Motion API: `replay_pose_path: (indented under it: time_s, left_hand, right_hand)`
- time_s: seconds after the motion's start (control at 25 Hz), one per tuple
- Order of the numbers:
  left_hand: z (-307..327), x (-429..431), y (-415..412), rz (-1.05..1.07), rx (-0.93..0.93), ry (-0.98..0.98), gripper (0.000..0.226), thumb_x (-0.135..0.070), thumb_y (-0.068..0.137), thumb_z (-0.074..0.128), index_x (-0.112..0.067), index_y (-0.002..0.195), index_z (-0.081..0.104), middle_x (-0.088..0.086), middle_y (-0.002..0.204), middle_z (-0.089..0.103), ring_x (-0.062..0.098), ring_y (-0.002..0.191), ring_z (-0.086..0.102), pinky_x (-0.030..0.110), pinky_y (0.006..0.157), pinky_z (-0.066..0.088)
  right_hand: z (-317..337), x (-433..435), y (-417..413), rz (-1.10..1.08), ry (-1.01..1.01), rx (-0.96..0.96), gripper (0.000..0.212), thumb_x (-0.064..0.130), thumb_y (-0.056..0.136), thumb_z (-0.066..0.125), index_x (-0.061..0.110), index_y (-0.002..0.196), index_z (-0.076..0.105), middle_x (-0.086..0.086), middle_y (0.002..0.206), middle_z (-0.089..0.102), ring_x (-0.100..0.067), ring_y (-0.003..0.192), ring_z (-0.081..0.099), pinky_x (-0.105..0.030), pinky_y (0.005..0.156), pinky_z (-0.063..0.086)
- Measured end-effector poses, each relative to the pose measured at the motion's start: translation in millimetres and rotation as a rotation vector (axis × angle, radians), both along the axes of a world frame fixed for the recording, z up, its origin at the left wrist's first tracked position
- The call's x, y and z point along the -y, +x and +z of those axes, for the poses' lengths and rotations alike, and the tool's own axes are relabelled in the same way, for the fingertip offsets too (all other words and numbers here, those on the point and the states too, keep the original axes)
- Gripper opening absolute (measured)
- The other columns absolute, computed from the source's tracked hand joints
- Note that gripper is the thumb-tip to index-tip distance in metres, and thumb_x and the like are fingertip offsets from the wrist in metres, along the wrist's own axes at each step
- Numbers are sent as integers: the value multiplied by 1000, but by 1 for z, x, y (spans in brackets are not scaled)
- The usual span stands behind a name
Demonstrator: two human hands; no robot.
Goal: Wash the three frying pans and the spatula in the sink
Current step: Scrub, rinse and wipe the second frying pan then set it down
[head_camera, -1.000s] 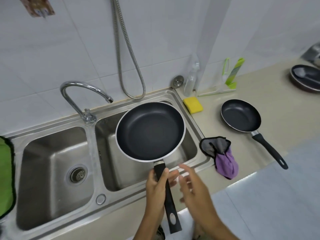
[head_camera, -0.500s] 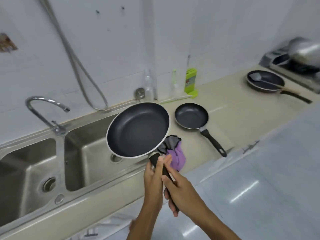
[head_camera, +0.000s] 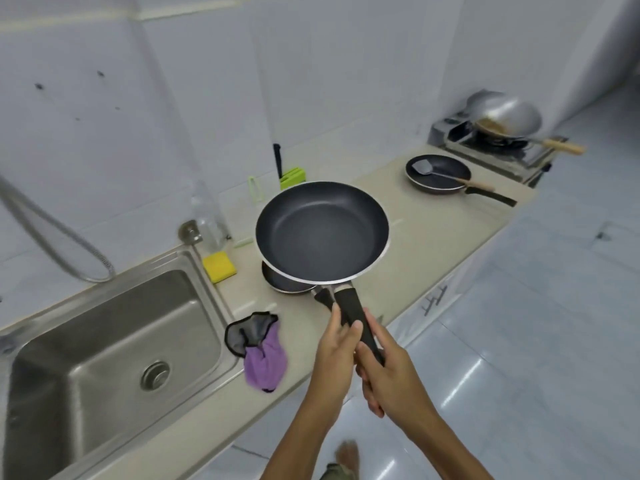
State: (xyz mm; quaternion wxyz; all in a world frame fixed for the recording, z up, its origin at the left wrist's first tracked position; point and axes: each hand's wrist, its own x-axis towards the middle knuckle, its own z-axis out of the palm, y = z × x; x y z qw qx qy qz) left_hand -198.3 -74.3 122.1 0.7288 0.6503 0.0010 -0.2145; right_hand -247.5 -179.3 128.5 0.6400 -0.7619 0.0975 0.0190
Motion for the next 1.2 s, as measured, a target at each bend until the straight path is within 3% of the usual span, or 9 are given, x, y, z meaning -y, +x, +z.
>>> replay_pose_path:
  time_s: [0.16,0.32,0.4,0.52,0.68,0.8,0.96,1.08,1.2]
  left_hand:
    - [-19,64,50,-56,-22,-12,46,-21,108,51,-48,143,39,-25,110,77,0,110,71,21,92,57]
    - [-50,126,112,-61,-73,-11,50,-25,108,52,-39,154,39,-8,127,74,18,123,69,41,109,53]
    - [-65,157,147,-52,-130,-2,47,-26,108,51,-41,152,40,-6,128,74,20,121,70,44,108,53]
    - [-79,196,189,-39,-190,16,49,-24,109,51,-37,154,40,-4,124,75,19,116,72,42,105,56]
    - [-88,242,221,35,-253,41,45,-20,109,50,-44,145,39,-11,114,78,12,108,75,30,95,59]
    - [-103,275,241,63,-281,71,49,-20,109,50,-39,152,39,-11,116,76,12,109,74,31,99,59]
    - [-113,324,259,150,-336,111,43,-20,110,48,-38,148,43,-20,106,77,8,106,74,26,95,59]
    - [-111,358,261,221,-373,120,42,-19,110,48,-47,141,41,-12,121,72,8,113,71,23,96,57]
    - [-119,383,266,265,-393,140,44,-20,110,48,-46,145,40,-2,131,70,14,120,68,30,104,56]
  right_hand:
    - [-14,60,45,-83,-45,-9,45,33,105,47,55,143,39,4,75,66,-9,47,50,-24,45,46]
    - [-36,119,109,-88,-61,-96,45,34,105,47,52,145,37,-2,70,65,-13,43,49,-26,42,47]
    - [-45,150,146,-85,-76,-163,47,36,105,47,50,148,36,-2,67,65,-15,44,48,-27,42,46]
    - [-59,192,191,-59,-85,-230,49,36,105,47,46,151,35,0,70,64,-13,45,50,-26,43,45]
    - [-71,237,227,-34,-84,-293,47,33,106,47,43,150,35,6,80,65,-2,46,55,-18,44,43]
    - [-81,270,251,13,-98,-297,43,32,106,46,46,145,37,10,78,64,2,49,56,-14,48,42]
    - [-100,322,276,137,-143,-276,36,33,107,45,44,141,43,7,80,70,-1,59,62,-17,53,47]
    - [-111,361,286,245,-163,-269,36,33,107,44,47,140,42,9,82,71,-4,62,65,-21,54,52]
    - [-120,389,293,325,-182,-274,41,33,107,44,47,144,36,23,95,68,5,82,69,-20,68,59]
